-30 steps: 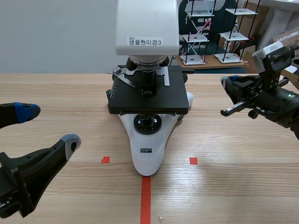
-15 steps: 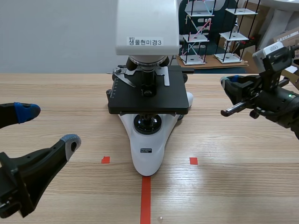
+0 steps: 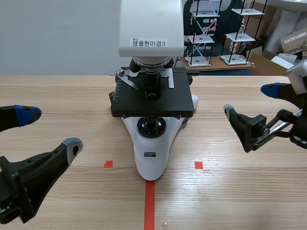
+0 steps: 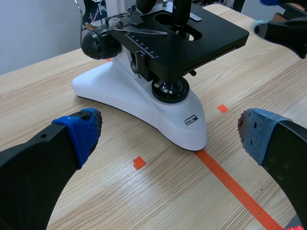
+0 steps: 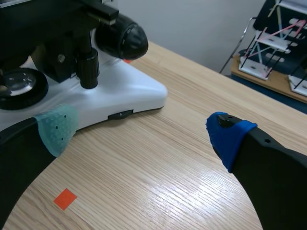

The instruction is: Return to the home posture

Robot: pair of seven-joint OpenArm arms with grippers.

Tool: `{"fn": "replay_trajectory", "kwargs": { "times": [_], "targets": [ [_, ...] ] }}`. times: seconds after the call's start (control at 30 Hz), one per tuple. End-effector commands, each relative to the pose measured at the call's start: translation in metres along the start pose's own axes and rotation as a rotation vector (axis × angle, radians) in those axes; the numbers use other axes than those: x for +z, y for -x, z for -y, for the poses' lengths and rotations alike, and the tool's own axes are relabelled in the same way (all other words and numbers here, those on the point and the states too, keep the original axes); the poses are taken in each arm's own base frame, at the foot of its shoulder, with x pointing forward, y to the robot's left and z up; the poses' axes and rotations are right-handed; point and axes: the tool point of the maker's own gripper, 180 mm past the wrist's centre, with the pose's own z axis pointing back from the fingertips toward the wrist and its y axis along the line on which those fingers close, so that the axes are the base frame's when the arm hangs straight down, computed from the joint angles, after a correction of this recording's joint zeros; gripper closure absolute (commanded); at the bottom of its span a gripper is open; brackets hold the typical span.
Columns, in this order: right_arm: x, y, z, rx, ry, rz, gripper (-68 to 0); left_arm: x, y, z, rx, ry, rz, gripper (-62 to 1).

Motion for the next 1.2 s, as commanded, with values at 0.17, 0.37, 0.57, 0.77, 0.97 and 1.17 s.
{"fn": "replay_trajectory", "kwargs": {
  "times": [0.17,0.37,0.57,0.77,0.97,1.17],
  "targets": [
    [0.032,-0.024,-0.019,0.018,-0.017,0.0,-67.9,-0.001,-0.008,0.001,0.001,0.003,0.029,-60.2],
    [0.057,-0.045,-0.037,0.034,-0.041,-0.009,-67.9,-0.001,-0.008,0.001,0.001,0.003,0.029,-60.2],
    [0.071,-0.058,-0.063,0.019,-0.093,-0.014,-67.9,-0.001,-0.008,0.001,0.001,0.003,0.029,-60.2],
    [0.077,-0.059,-0.073,-0.007,-0.111,-0.014,-67.9,-0.001,-0.008,0.001,0.001,0.003,0.029,-60.2],
    [0.079,-0.06,-0.073,-0.01,-0.079,0.003,-67.9,-0.001,-0.008,0.001,0.001,0.003,0.029,-60.2],
    [0.08,-0.058,-0.073,-0.009,-0.072,-0.001,-67.9,-0.001,-0.008,0.001,0.001,0.003,0.029,-60.2]
  ]
}}
